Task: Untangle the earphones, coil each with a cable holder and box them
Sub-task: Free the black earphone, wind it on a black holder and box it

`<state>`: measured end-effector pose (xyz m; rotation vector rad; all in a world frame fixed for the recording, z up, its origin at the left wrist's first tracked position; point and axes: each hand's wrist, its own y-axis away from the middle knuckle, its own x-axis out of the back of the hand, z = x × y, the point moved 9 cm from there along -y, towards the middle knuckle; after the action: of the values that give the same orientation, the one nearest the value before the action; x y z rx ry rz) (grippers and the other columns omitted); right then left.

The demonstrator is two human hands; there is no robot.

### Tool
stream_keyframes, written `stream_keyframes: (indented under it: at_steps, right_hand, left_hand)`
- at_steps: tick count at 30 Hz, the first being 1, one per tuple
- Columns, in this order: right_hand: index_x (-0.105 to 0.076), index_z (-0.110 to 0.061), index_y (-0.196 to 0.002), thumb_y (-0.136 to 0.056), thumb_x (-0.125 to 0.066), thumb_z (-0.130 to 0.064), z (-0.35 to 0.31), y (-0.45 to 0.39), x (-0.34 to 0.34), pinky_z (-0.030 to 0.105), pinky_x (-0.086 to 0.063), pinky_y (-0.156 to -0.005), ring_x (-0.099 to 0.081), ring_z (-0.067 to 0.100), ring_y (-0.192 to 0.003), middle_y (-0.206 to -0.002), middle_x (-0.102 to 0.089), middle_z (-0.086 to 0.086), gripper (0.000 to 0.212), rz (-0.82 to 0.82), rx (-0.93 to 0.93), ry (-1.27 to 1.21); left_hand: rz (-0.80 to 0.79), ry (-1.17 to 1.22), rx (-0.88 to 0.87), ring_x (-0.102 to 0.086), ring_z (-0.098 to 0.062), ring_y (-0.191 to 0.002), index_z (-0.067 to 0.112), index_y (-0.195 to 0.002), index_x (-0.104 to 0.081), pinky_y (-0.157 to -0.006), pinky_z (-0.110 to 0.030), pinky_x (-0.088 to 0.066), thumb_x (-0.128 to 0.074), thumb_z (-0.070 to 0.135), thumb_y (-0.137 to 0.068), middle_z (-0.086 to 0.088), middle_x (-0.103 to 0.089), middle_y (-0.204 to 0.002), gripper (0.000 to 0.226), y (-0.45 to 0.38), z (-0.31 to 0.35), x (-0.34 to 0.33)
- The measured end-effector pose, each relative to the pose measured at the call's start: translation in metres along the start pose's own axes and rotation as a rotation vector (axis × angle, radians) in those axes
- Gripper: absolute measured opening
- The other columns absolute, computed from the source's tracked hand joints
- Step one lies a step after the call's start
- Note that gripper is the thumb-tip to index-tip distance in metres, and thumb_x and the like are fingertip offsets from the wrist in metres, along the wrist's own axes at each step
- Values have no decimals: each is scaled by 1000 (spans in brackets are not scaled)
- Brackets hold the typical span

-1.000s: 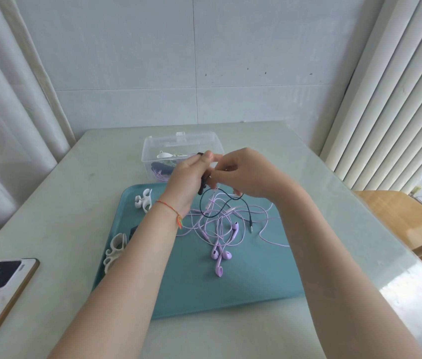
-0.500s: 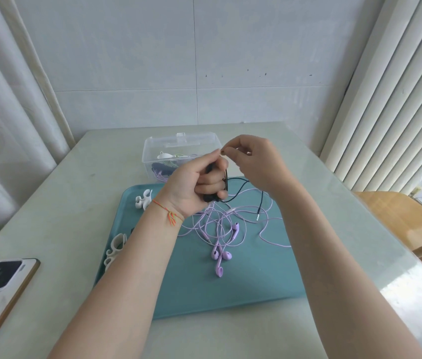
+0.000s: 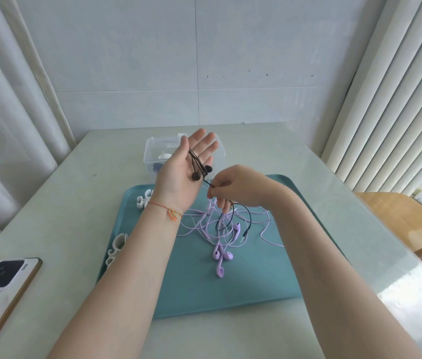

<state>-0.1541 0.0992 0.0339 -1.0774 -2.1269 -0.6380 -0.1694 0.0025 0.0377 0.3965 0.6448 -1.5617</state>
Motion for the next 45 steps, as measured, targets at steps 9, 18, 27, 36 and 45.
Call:
stream_keyframes:
  at_steps: [9,18,27,36,45]
  right_hand:
    - [-73,-15,-79,-82,-65,-22,-8,8,34,17,-37,-44,-48,12,-48,-56,-57,0,12,251,25,-68]
    - [-72,-20,-77,-81,-67,-27,0,13,56,21,-31,-46,-36,13,-48,-59,-49,-2,9,385,28,-92]
    - [-73,-18,-78,-82,-69,-23,-1,14,54,15,-23,-36,-26,10,-39,-40,-29,-10,8,340,45,-100]
    - [-71,-18,-77,-83,-69,-28,0,11,59,16,-27,-42,-33,5,-41,-48,-44,-11,12,411,76,-82]
    - [-66,-14,-77,-81,-74,-28,0,15,71,13,-32,-45,-38,7,-50,-62,-50,-5,17,522,125,-211]
  left_hand:
    - [64,-729,-59,-57,-8,-59,18,-101,-68,-61,-17,-41,-43,31,-103,3,-66,-64,28,8,-4,5]
    - [73,-377,78,-70,-18,-87,9,-102,-69,-73,-27,-49,-40,26,-103,-9,-73,-95,33,3,-9,8]
    - [157,-172,130,-70,-23,-89,8,-105,-66,-85,-32,-55,-39,29,-104,-8,-73,-96,34,2,-12,20]
    - [99,-403,111,-70,-18,-67,10,-107,-66,-59,-19,-46,-46,23,-101,-4,-74,-80,25,4,-14,13]
    - [-210,-413,407,-14,-8,-40,11,-72,-55,-80,-41,-57,-34,34,-104,8,-21,-48,44,23,-38,-18]
